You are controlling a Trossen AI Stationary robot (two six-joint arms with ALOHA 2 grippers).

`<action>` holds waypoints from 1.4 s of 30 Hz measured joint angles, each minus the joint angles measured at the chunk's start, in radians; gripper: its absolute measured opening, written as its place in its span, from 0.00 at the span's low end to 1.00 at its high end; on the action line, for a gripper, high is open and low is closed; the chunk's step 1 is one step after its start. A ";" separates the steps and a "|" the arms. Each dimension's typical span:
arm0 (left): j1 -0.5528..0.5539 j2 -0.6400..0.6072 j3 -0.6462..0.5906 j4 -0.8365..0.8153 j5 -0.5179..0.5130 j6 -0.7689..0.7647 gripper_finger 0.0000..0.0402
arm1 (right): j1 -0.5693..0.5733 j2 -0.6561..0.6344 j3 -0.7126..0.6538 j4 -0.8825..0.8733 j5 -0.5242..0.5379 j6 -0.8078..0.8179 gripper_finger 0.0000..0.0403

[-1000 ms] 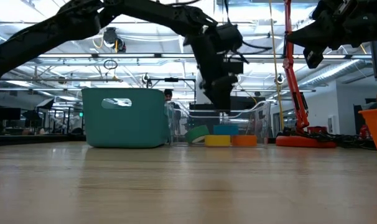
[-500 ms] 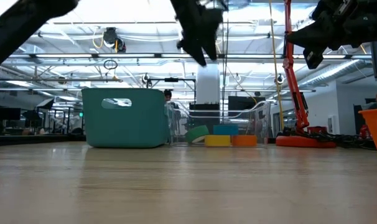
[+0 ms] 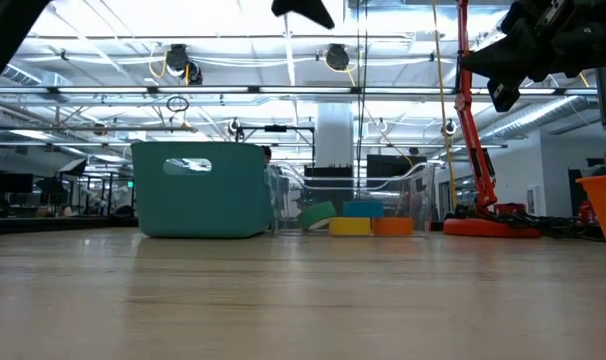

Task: Pick and place Stapler, Stapler remover, tape
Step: Return to Home Position

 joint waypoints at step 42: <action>-0.149 -0.868 -1.168 0.610 -0.163 -0.076 0.70 | 0.000 0.000 0.001 0.004 0.001 0.000 0.00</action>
